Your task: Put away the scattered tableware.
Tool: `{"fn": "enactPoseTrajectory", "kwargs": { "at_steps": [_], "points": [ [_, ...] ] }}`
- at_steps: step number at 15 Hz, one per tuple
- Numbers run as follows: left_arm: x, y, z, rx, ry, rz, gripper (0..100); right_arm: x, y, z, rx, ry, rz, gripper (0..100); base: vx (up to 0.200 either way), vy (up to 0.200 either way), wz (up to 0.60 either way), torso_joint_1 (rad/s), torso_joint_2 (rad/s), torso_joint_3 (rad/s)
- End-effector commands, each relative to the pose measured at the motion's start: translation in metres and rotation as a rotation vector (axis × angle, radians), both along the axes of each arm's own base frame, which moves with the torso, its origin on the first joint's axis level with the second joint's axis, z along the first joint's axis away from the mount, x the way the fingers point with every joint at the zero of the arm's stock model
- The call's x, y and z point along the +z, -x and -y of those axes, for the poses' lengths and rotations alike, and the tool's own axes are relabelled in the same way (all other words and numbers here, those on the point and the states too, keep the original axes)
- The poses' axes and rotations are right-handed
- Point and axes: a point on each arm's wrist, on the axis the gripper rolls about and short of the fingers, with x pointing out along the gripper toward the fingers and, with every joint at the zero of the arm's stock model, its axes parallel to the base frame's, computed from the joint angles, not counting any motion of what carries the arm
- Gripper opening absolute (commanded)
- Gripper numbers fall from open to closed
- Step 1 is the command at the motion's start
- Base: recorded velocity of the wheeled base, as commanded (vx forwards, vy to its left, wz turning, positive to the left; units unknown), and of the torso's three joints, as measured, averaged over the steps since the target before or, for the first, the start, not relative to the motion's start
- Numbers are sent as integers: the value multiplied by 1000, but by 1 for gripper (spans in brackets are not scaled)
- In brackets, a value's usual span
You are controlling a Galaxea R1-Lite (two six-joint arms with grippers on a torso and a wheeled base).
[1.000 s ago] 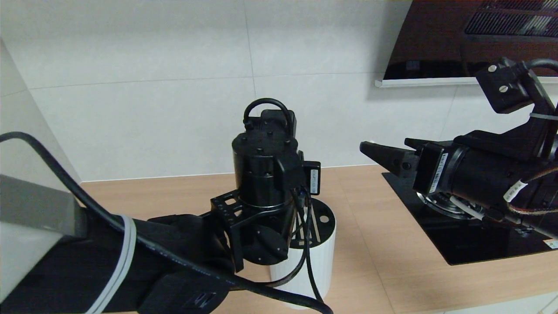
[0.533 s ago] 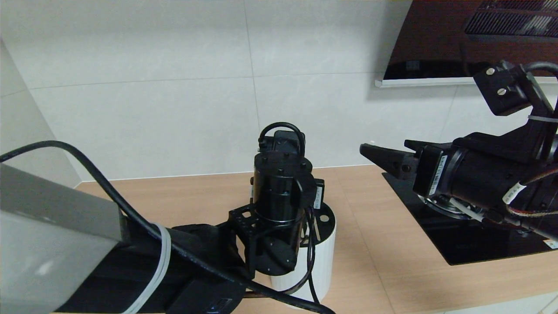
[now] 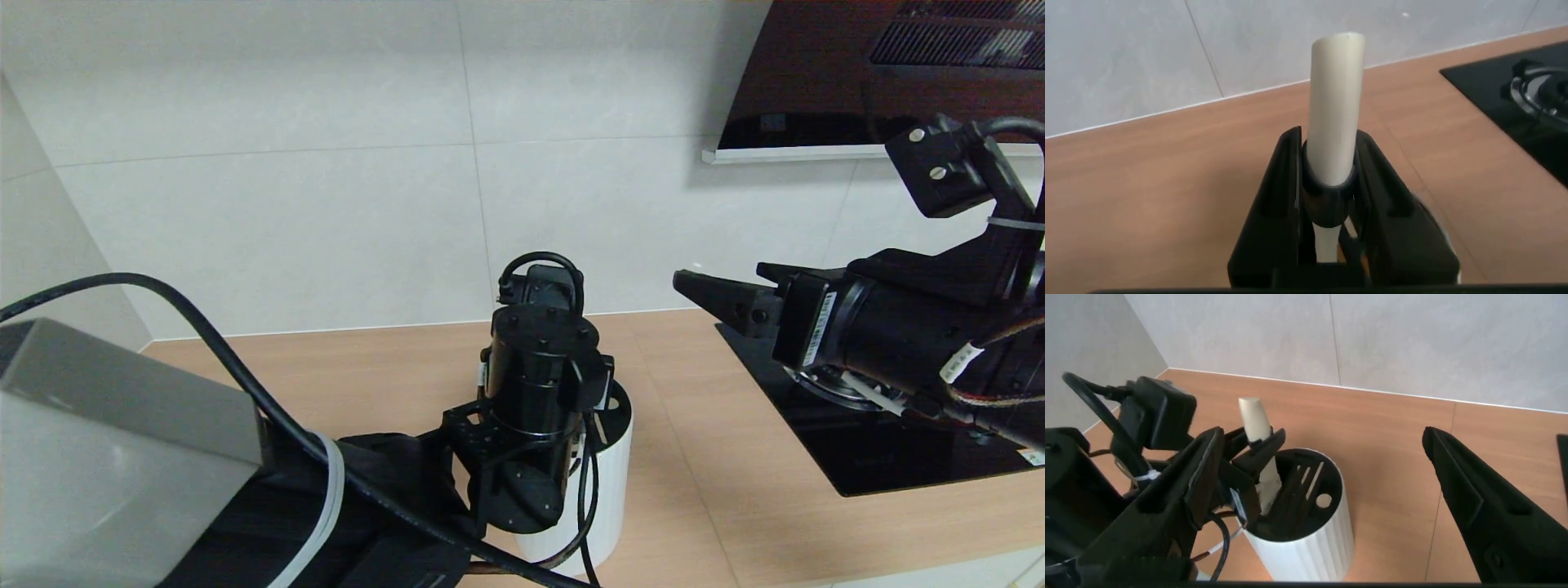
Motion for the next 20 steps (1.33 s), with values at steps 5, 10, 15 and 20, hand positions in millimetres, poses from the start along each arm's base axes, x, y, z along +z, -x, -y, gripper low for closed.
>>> {"fn": "enactPoseTrajectory", "kwargs": {
  "at_steps": [5,10,15,20],
  "points": [
    [-1,0,0,2,-1,0,100,-1,0,0,0,2,-2,100,0,0,0,0,0,0],
    [2,0,0,1,5,4,100,-1,0,0,0,4,-4,100,0,0,0,0,0,0],
    [43,8,-19,15,94,75,100,-1,0,0,2,2,-2,100,0,0,0,0,0,0],
    [122,22,-101,95,258,240,100,4,-2,14,-58,4,24,100,0,0,0,0,0,0]
  ]
}}
